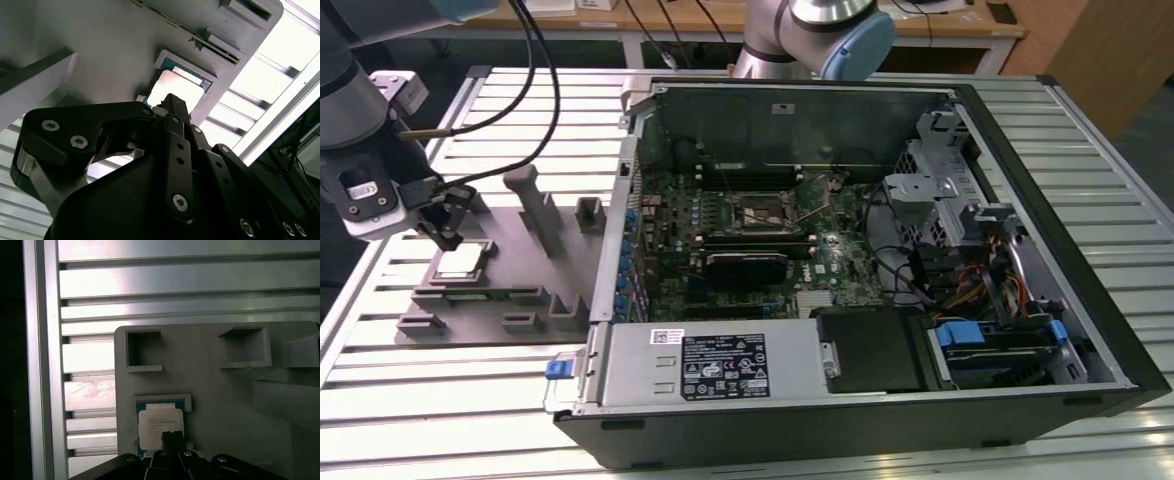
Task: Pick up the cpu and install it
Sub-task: 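Pick up the cpu and move it towards the insertion slot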
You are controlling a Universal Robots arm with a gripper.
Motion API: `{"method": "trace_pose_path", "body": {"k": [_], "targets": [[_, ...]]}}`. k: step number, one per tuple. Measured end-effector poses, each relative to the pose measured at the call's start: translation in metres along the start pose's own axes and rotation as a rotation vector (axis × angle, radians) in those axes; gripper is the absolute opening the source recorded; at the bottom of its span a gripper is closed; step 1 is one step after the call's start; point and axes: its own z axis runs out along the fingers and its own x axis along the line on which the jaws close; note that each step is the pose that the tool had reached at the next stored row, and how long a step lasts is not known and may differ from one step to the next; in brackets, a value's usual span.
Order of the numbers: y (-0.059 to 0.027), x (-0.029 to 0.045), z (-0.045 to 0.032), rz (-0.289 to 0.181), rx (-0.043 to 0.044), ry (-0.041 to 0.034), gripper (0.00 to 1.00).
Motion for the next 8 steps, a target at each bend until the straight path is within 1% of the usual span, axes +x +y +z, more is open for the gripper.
{"method": "trace_pose_path", "body": {"k": [8], "targets": [[-0.0009,0.0011,0.0081,0.0,-0.0001,-0.0001,0.11]]}}
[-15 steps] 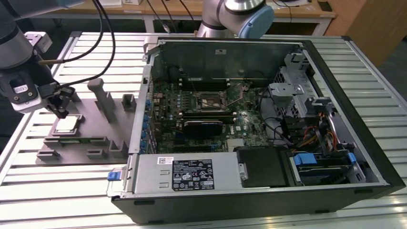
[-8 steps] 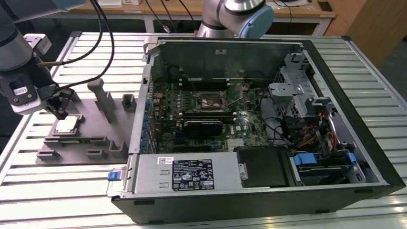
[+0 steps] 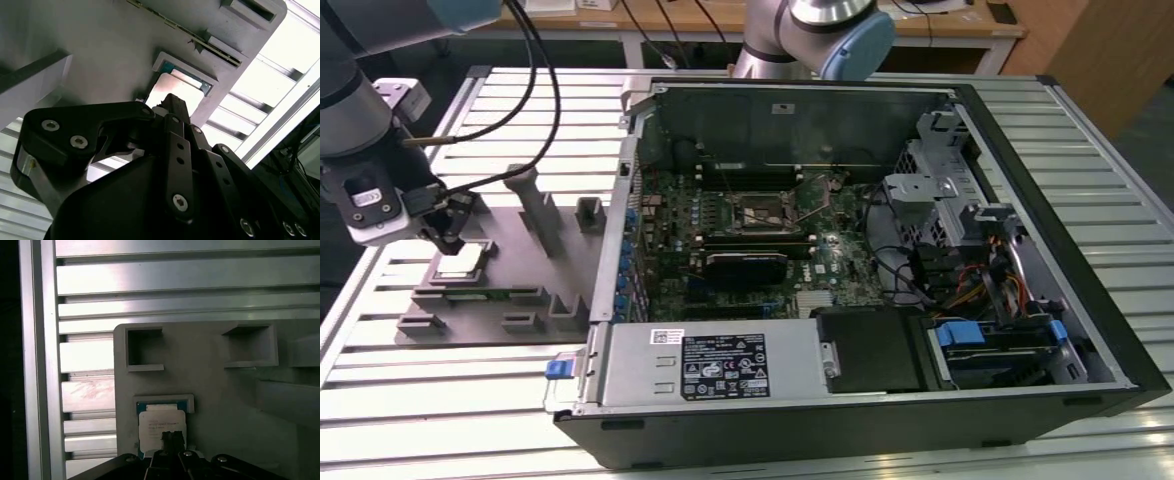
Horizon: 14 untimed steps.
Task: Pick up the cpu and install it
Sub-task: 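Pick up the cpu and move it towards the insertion slot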
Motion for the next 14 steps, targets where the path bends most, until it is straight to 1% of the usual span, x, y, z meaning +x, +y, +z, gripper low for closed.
{"method": "trace_pose_path", "body": {"k": [2,3,5,8,14], "targets": [[-0.0004,0.0,0.0031,-0.001,0.0001,0.0001,0.11],[-0.0006,0.0002,0.0067,-0.004,-0.0001,0.0002,0.11],[-0.0007,0.0004,0.0081,-0.005,0.0,0.0003,0.11],[-0.0007,0.0005,0.0084,-0.005,0.0014,0.0003,0.11],[-0.0007,0.0005,0.0085,-0.005,0.0014,0.0002,0.11]]}}
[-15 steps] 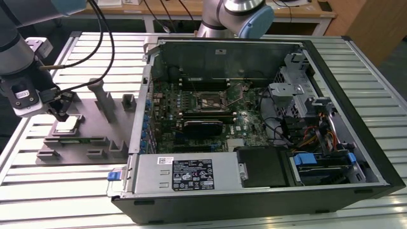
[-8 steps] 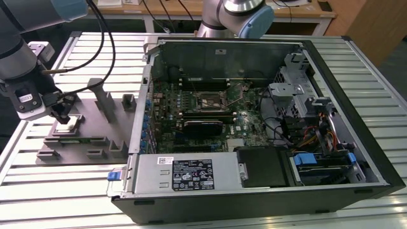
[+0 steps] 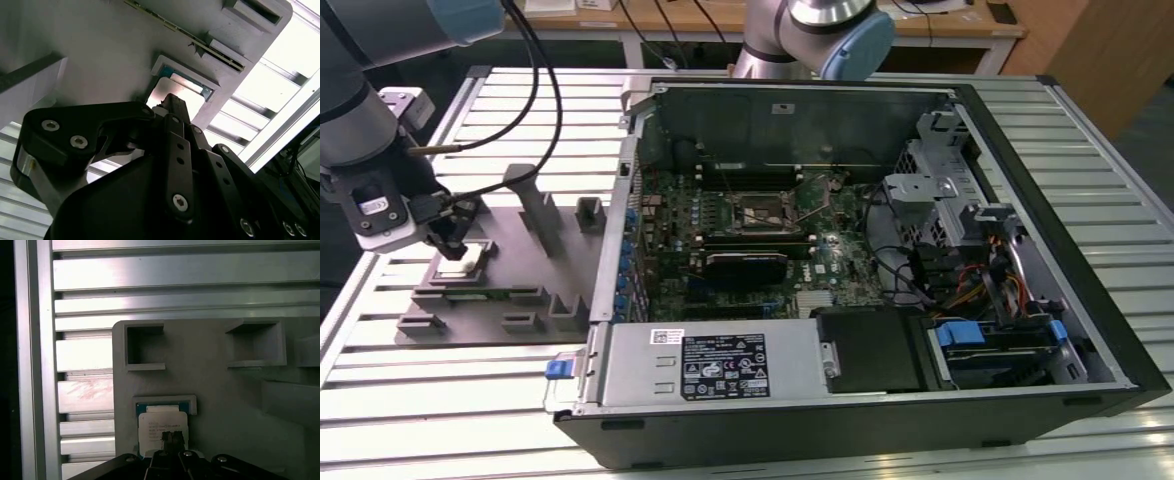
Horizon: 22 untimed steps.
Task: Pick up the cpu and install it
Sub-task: 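Pick up the cpu and move it towards the insertion slot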
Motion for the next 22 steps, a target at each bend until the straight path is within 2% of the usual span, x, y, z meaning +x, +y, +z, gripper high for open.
{"method": "trace_pose_path", "body": {"k": [3,5,6,8,11,13,14,15,22], "targets": [[0.0,0.0,0.0,0.0,0.0,0.0,0.16],[0.0,0.0,0.0,0.0,0.0,-0.0001,0.29],[0.0,0.0,0.0,0.0,0.0,0.0,0.29],[0.0,0.0,0.0,0.0,0.0001,0.0,0.41],[0.0,0.0,0.0,0.0,0.0,-0.0001,0.47],[0.0,0.0,0.0,0.0,0.0001,0.0,0.58],[0.0,0.0,0.0,0.0,0.0,-0.0001,0.58],[0.0,0.0,0.0,0.0,0.0001,-0.0001,0.65],[-0.0001,0.0001,0.0035,-0.009,-0.0002,0.0002,0.65]]}}
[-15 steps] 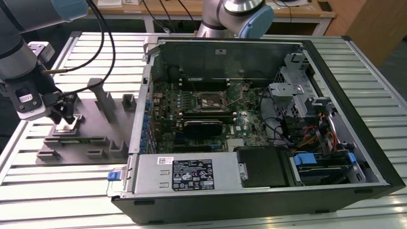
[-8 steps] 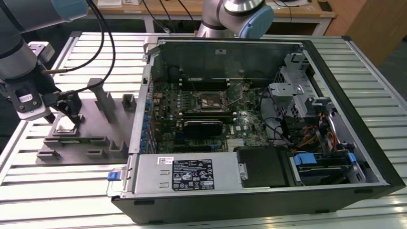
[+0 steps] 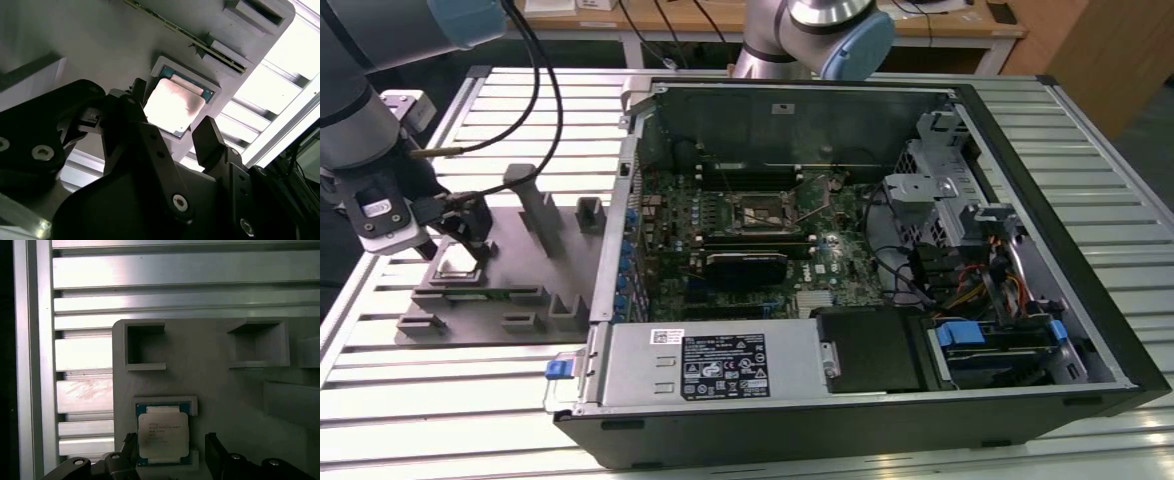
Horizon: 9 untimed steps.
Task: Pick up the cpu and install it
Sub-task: 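Pick up the cpu and move it towards the insertion slot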
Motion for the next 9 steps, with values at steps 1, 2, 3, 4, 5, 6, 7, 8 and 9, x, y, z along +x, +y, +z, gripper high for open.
{"method": "trace_pose_path", "body": {"k": [1,2,3,4,5,6,7,8,9], "targets": [[0.0,0.0,0.0008,-0.003,0.0,0.0003,0.65],[0.0,0.0,0.0017,-0.007,-0.0001,0.0005,0.65],[0.0,0.0001,0.0027,-0.009,-0.0002,0.0008,0.65],[0.0,0.0003,0.0035,-0.011,-0.0002,0.0011,0.65],[0.0001,0.0004,0.0044,-0.012,-0.0002,0.0013,0.65],[0.0,0.0006,0.005,-0.013,-0.0002,0.0016,0.65],[0.0,0.0009,0.0056,-0.014,-0.0001,0.0016,0.65],[0.0,0.0011,0.0062,-0.015,-0.0002,0.0016,0.65],[0.0,0.0013,0.0067,-0.016,-0.0003,0.0016,0.65]]}}
